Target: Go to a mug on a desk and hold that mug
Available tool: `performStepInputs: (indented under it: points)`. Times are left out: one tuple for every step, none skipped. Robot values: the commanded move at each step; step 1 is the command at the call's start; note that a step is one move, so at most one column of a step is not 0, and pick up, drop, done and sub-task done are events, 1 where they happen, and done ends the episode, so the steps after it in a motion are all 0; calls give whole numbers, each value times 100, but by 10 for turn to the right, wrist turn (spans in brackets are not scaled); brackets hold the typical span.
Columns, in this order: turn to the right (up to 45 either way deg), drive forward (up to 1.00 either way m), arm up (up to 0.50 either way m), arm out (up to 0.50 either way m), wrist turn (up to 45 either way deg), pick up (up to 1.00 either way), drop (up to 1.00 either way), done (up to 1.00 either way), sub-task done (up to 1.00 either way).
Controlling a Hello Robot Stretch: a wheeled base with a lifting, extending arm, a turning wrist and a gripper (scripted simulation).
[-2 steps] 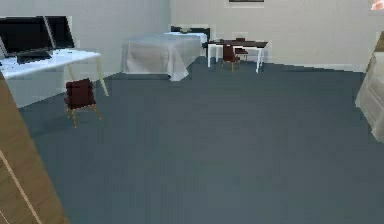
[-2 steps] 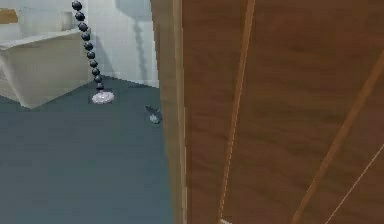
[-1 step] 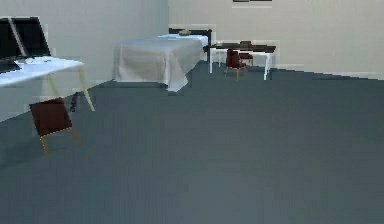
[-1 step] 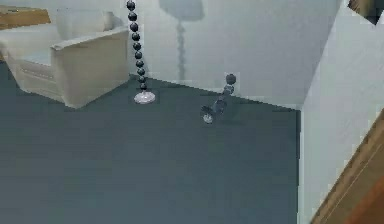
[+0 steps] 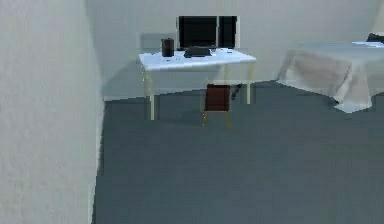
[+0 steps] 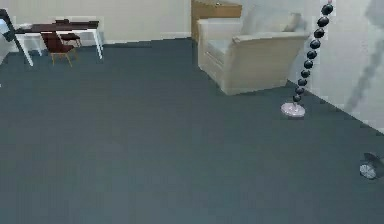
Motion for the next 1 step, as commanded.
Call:
performStepInputs:
  points:
    - [-180,0,0,0,0,0,0,0,0]
